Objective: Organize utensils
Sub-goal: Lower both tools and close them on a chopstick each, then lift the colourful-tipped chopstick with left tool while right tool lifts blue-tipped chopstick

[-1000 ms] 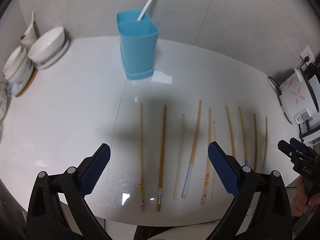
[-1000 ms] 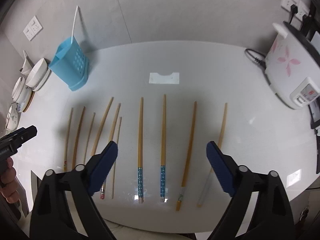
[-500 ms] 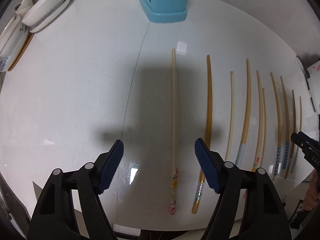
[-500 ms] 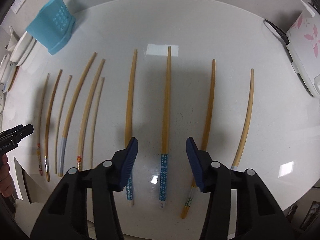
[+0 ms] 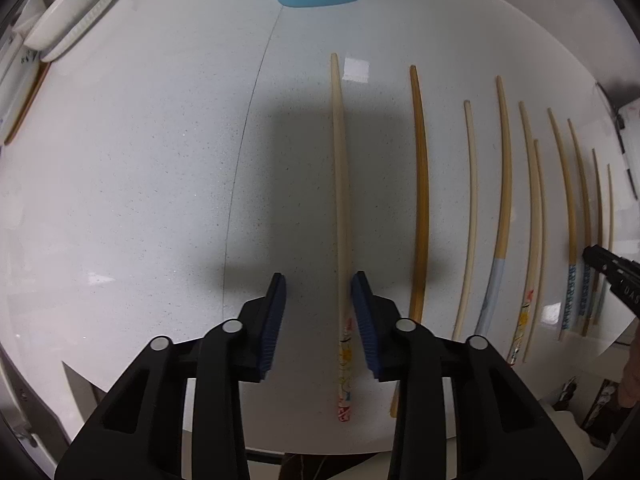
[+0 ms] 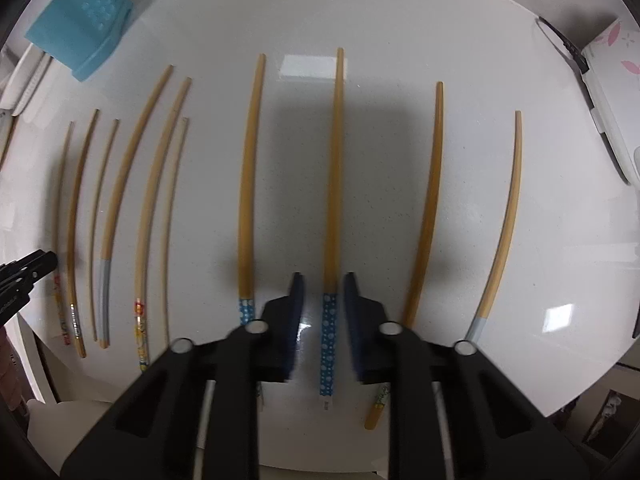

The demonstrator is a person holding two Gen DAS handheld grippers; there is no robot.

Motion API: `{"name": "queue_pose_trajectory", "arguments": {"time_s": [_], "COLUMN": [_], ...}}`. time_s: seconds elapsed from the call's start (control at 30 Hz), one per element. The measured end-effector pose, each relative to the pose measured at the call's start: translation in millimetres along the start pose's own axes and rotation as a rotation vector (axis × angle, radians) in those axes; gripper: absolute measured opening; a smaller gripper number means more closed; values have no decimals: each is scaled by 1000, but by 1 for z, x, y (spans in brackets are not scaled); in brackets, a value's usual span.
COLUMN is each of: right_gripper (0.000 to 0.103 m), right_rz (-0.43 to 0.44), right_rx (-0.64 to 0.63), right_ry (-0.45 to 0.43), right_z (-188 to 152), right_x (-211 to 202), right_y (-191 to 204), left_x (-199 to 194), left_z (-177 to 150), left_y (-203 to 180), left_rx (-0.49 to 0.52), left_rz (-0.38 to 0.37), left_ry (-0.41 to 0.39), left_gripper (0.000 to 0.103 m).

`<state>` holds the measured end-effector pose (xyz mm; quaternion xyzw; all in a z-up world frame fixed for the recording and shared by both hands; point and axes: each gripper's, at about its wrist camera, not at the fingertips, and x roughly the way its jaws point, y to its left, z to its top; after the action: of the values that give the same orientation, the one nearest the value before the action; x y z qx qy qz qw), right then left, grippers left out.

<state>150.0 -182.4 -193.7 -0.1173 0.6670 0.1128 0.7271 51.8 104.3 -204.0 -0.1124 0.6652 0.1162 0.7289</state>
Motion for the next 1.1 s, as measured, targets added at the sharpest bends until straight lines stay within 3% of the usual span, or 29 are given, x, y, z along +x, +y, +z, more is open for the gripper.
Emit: {"name": "queue_pose_trajectory", "arguments": {"time_s": [0.17, 0.3, 0.37, 0.57, 1.1], "right_gripper": [14, 14, 7, 7, 7], "right_rz": [-2, -14, -15, -18, 59], "right_rx": [6, 13, 18, 42, 87], "right_ry": [14, 21, 27, 28, -101], "right_z": [4, 7, 9, 10, 6], "right_x": [4, 5, 4, -3, -42], "right_y": [-1, -1, 1, 2, -3], "left_x": [-1, 2, 4, 7, -43], "left_z": [-2, 2, -1, -8, -42], "left_y": [-7, -6, -6, 7, 27], "left_rx": [0, -7, -6, -26, 11], "left_rz": [23, 20, 19, -22, -132], "left_ry": [68, 72, 68, 47, -146], "left_gripper": [8, 7, 7, 6, 6]}}
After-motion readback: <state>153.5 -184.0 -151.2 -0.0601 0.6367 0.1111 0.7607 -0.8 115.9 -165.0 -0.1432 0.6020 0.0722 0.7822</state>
